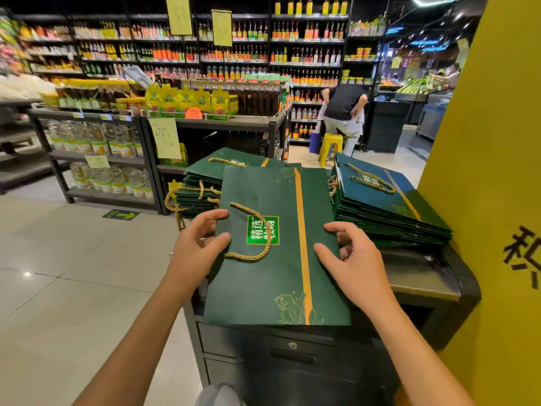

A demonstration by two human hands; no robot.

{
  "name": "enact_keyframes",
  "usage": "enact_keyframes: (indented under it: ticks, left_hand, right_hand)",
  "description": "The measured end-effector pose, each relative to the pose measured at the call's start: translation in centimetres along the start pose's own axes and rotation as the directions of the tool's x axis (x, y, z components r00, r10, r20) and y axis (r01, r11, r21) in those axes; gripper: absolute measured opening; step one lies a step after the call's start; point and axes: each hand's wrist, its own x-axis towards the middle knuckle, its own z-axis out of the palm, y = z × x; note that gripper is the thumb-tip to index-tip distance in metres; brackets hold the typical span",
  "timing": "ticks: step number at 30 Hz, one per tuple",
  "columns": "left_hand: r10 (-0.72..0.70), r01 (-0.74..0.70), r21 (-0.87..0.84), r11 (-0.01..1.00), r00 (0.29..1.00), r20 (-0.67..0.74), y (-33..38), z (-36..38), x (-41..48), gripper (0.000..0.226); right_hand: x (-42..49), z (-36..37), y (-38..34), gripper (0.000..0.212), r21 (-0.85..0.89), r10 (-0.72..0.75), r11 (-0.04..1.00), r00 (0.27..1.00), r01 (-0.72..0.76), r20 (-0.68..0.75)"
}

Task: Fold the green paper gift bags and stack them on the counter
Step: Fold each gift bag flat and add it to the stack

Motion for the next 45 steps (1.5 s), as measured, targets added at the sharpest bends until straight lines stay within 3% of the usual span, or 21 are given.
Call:
enact_keyframes:
  ticks: [4,12,20,22,25,27,32,35,37,45]
  left_hand:
    - [0.016,-0.011,-0.101,0.995,0.999,0.052,2.4,-0.4,1.2,0.045]
    - [0.102,-0.099,-0.026,0.995,0.979,0.177,8.7,3.6,7.8,0.039]
    - [0.019,-0.189,0.286,0.939,0.861,0.508,10.2,12.3,13.5,0.105]
    - [-0.002,-0.179,0.266,0.947,0.827,0.562,10.4,14.4,14.5,0.1]
    - [0.004,-0.189,0.255,0.948,0.811,0.586,10.4,17.3,16.2,0.069]
    - [0.006,-0.211,0.271,0.939,0.799,0.601,10.2,18.9,16.9,0.062]
    - [-0.02,-0.253,0.356,0.9,0.79,0.613,8.6,21.9,17.2,0.067]
    - [-0.125,-0.264,0.509,0.82,0.784,0.607,6.3,22.8,16.9,0.092]
    - [-0.178,-0.247,0.567,0.786,0.787,0.59,5.2,23.3,16.8,0.097]
    - [0.055,-0.452,0.556,0.697,0.807,0.588,8.0,24.3,19.5,0.068]
  right_hand:
    - [1.5,-1.2,-1.9,0.036,0.053,0.003,0.999,1.0,-0.003,0.011]
    - [7.6,-7.0,-4.3,0.035,0.057,0.063,0.997,0.995,-0.059,-0.073]
    - [13.0,-12.8,-0.7,0.04,-0.142,0.217,0.964,0.974,-0.224,-0.067]
    - [14.2,-13.4,0.5,0.043,-0.218,0.227,0.947,0.971,-0.237,-0.074]
    - [15.8,-13.8,2.2,0.048,-0.347,0.246,0.899,0.963,-0.269,-0.111]
    - [16.4,-13.8,3.3,0.052,-0.434,0.252,0.854,0.957,-0.288,-0.14]
    - [16.5,-12.5,5.9,0.051,-0.595,0.278,0.754,0.956,-0.278,-0.094]
    - [16.0,-11.5,7.6,0.049,-0.603,0.307,0.749,0.95,-0.274,-0.051]
    - [15.6,-11.0,8.3,0.048,-0.609,0.313,0.747,0.949,-0.265,-0.028]
    - [17.5,-11.6,7.6,0.051,-0.571,0.175,0.805,0.984,-0.161,-0.032]
